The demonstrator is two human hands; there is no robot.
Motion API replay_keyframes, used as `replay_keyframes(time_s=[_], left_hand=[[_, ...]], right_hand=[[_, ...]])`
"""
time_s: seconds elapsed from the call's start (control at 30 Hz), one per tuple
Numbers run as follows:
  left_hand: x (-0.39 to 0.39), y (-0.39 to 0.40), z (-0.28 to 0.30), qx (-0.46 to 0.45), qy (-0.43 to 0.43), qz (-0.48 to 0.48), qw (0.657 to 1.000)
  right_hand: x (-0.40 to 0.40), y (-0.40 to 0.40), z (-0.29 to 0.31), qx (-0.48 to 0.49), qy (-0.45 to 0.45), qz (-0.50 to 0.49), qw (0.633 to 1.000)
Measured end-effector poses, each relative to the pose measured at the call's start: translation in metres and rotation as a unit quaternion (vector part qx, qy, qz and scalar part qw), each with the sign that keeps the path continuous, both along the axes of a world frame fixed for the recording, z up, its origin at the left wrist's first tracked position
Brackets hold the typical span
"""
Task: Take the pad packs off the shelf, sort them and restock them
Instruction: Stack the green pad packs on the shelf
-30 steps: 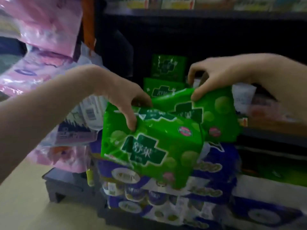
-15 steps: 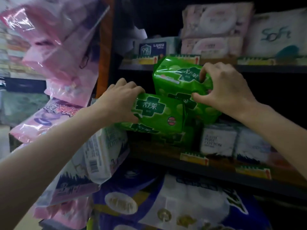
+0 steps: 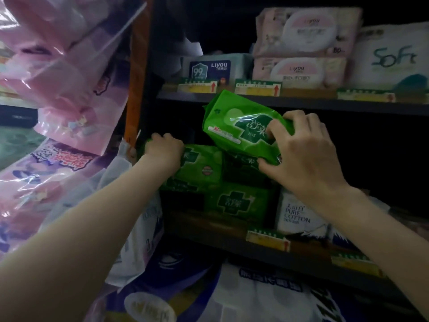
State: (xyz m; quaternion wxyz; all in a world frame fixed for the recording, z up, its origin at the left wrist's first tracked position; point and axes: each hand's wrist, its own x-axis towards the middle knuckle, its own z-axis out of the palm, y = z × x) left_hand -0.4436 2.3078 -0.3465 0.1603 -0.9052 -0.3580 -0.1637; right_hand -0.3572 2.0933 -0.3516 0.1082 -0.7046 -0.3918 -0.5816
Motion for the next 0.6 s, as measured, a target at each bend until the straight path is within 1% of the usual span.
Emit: replay_keyframes(time_s=[0.1,0.23,0.3,0.37,0.47,0.53,0.6], left_hand=[[0.001,0.004,-0.001,-0.039,0.016,0.021,0.999],[0.004,-0.002,0.000,-0.014,0.048,0.033,0.998],[0.008,-0.006,-0.009,-0.021,0.050,0.042,0.998],[0.012,-0.014,-0.023,-0.031,0.016,0.040,0.999],[0.027,-0.039,-0.043,-0.071,-0.050,-0.010,0.996],[0.042,-0.055,-0.051,-0.096,-0.084,-0.032,0.991],[0.052,-0.065,-0.056,-0.125,-0.138,-0.033,0.982]], right_hand=[[0.003,-0.001,-0.002,0.000,0.007,0.009,1.000],[0.004,-0.001,-0.005,0.007,0.022,0.021,1.000],[0.008,0.001,-0.009,-0.005,0.035,0.023,0.999],[0.014,0.002,-0.013,-0.018,0.055,0.023,0.998],[0.021,0.002,-0.019,-0.023,0.086,0.021,0.996],[0.023,0.001,-0.022,-0.020,0.094,0.018,0.995],[0.024,0.001,-0.023,-0.011,0.100,0.015,0.995]])
